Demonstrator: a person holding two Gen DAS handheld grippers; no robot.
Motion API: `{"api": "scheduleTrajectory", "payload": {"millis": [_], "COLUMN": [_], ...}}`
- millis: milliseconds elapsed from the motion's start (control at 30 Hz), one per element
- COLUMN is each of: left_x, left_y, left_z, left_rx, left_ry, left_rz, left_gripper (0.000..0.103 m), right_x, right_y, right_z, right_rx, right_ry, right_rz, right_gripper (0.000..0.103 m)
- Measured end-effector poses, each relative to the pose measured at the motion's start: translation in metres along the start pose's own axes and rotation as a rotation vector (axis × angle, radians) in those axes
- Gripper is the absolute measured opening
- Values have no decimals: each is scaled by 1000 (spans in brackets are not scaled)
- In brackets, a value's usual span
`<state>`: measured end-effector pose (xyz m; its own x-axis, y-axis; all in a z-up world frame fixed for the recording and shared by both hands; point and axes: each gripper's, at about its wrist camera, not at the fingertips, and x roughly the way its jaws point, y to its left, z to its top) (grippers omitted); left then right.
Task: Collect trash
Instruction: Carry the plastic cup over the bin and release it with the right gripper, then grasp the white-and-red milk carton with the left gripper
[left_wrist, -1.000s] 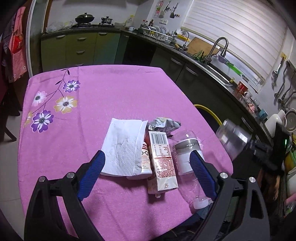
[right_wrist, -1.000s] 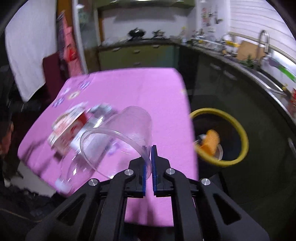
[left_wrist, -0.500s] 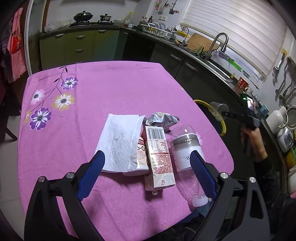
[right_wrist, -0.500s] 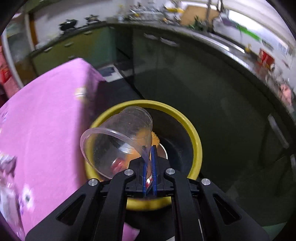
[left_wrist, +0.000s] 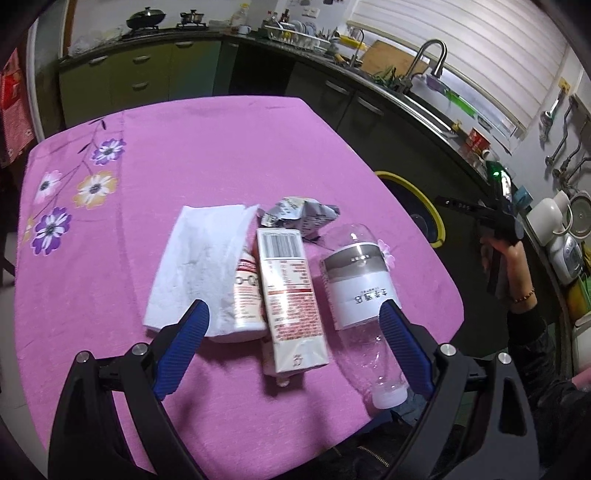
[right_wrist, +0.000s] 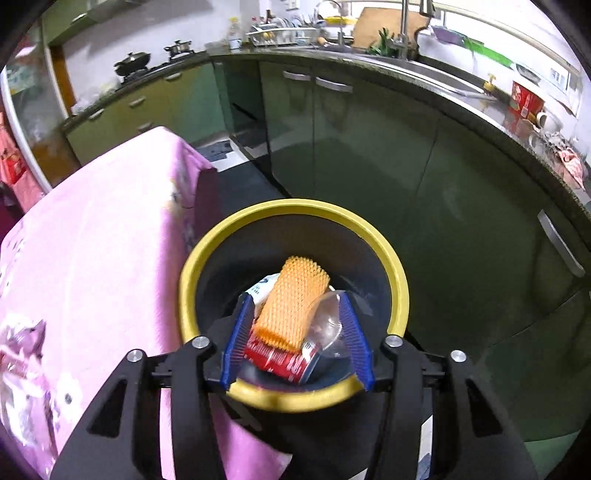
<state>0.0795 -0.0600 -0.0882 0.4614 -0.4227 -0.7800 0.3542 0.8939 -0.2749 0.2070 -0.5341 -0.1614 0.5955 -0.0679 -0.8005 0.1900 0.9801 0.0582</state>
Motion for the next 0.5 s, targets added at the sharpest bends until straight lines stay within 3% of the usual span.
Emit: {"api": "scheduleTrajectory", "payload": {"millis": [100, 233, 500], "left_x": [9, 26, 40], "left_y": [-7, -10, -13], "left_z": [5, 14, 22], "left_rx": [20, 6, 3], "left_ry": [23, 86, 111], "left_rz": [-3, -58, 16], "left_gripper": [85, 61, 60], "right_x": [-11, -13, -9], "right_y": [4, 10, 15], "right_z": [-5, -9, -17], "right_rx": [-11, -16, -29], "right_ry": [-12, -9, 4], "right_rz": [19, 45, 64], "right_gripper": [49, 49, 49]}}
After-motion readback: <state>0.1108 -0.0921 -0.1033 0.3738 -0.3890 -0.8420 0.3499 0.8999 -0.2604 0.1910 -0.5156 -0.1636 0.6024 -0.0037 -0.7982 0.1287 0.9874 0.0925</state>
